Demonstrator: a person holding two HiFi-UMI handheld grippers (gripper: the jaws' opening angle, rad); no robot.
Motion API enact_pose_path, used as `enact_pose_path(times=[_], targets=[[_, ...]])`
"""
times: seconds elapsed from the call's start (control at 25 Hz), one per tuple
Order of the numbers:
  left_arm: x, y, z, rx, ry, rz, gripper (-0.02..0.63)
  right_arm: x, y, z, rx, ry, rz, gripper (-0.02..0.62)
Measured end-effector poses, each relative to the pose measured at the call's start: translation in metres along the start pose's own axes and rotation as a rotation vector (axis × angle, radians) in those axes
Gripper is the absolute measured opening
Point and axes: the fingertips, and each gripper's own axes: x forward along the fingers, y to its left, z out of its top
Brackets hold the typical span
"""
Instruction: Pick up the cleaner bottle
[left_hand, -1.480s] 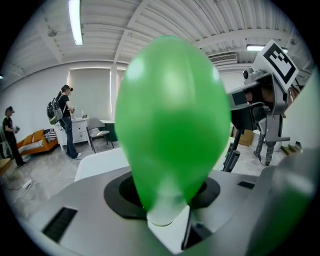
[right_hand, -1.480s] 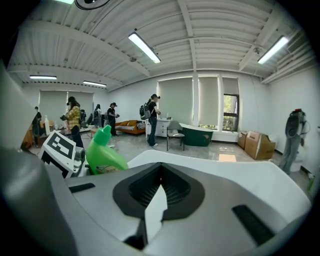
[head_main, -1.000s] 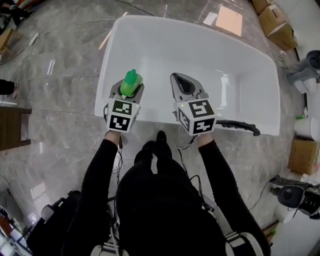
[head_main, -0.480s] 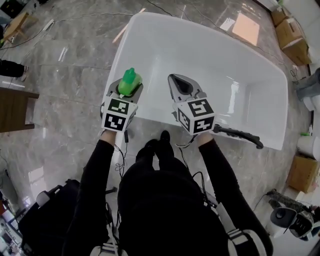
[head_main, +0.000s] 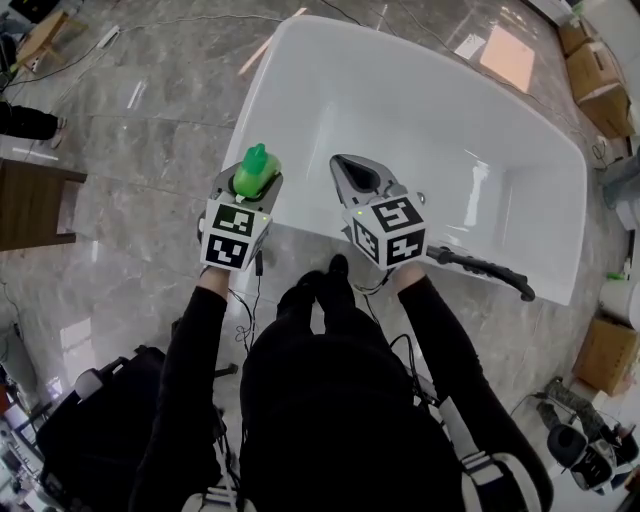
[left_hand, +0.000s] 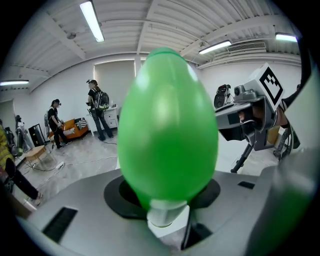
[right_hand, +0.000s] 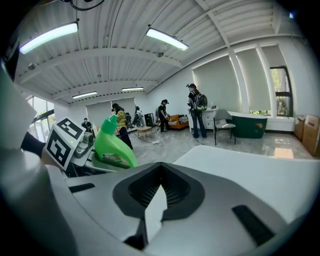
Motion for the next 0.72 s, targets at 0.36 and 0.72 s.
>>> enact_pose_path(times=[0.36,0.72], targets=[[-0.007,0.010,-0.004,-0.043,-0.014,0.026,0.190,0.011,0.012,-0.001,-0.055,0.024,0.035,0.002],[-0.009,0.012,0.000,-0.053,-0.027,0.025,0.190,0.014,0.015,-0.005,-0.057,0.040,0.024,0.002]])
